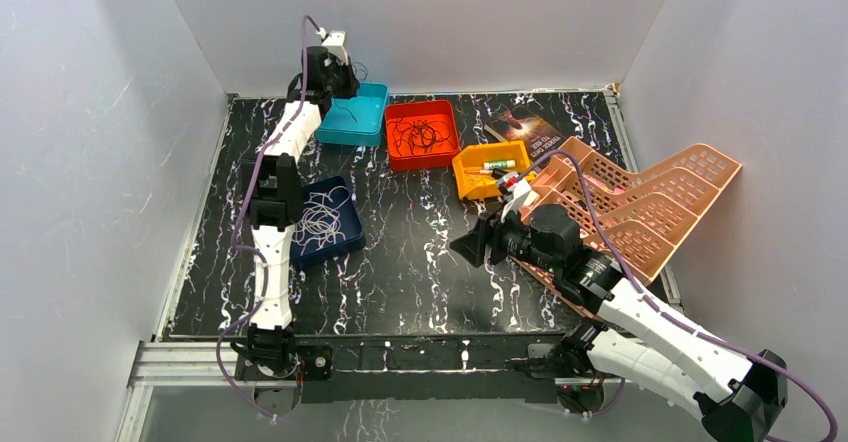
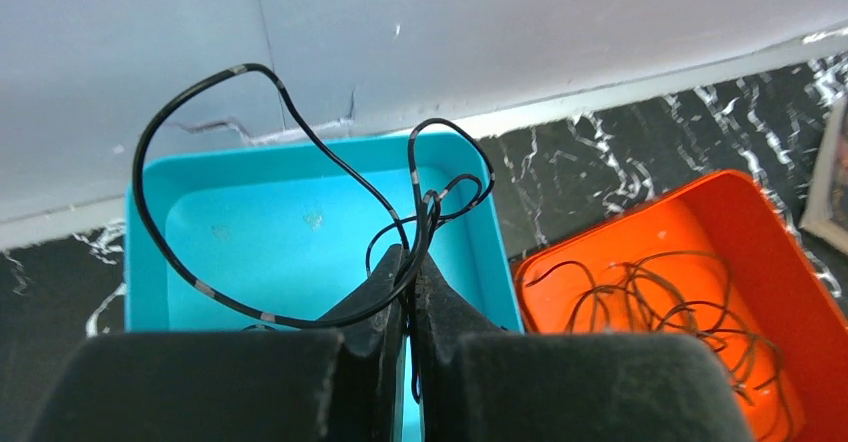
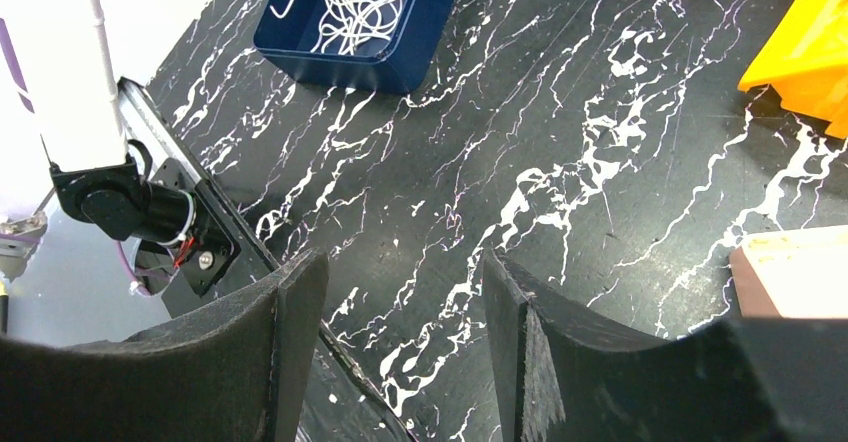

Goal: Untangle the cables

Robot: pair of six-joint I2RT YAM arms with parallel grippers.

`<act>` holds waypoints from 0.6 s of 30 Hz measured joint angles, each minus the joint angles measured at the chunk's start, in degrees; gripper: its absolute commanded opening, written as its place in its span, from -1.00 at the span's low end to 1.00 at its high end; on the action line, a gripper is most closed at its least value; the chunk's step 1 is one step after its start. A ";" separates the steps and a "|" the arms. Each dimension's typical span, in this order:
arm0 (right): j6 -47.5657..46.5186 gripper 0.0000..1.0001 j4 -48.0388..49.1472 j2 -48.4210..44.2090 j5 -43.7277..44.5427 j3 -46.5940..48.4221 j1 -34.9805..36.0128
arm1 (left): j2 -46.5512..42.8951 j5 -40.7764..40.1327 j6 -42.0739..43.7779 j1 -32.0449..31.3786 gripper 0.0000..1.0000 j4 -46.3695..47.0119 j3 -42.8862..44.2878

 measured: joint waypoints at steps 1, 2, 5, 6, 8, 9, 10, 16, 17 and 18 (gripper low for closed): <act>0.00 0.32 -0.26 0.04 0.00 0.00 0.00 | 1.03 0.07 -0.02 0.04 -1.00 0.13 0.02; -0.02 0.32 -0.59 0.07 0.04 0.00 0.00 | 1.99 0.07 -0.02 0.04 -1.00 0.15 0.07; 0.00 0.32 -1.27 0.07 0.33 0.00 0.00 | 4.42 -0.04 0.00 -0.02 -1.00 -0.50 0.11; 0.00 0.32 -1.31 0.07 0.42 0.00 0.00 | 4.96 -0.11 0.00 -0.02 -1.00 -0.96 0.11; 0.00 0.32 -1.31 0.07 0.46 0.00 0.00 | 5.84 -0.46 0.00 -0.04 -1.00 -1.97 0.09; 0.00 0.32 -1.31 0.07 0.48 0.00 0.00 | 6.14 -0.70 0.02 -0.04 -1.00 -2.34 0.09; 0.00 0.32 -1.31 0.07 0.46 0.00 0.00 | 6.29 -1.09 0.04 -0.07 -1.00 -2.69 0.09; 0.02 0.32 -1.29 0.15 0.42 0.00 0.00 | 6.34 -2.45 0.24 -0.07 -1.00 -3.65 -0.31; 0.02 0.32 -1.31 0.17 0.39 0.00 0.00 | 6.34 -2.69 0.31 -0.07 -1.00 -3.89 -0.35; 0.02 0.32 -1.31 0.17 0.39 0.00 0.00 | 6.34 -2.86 0.37 -0.07 -1.00 -4.11 -0.44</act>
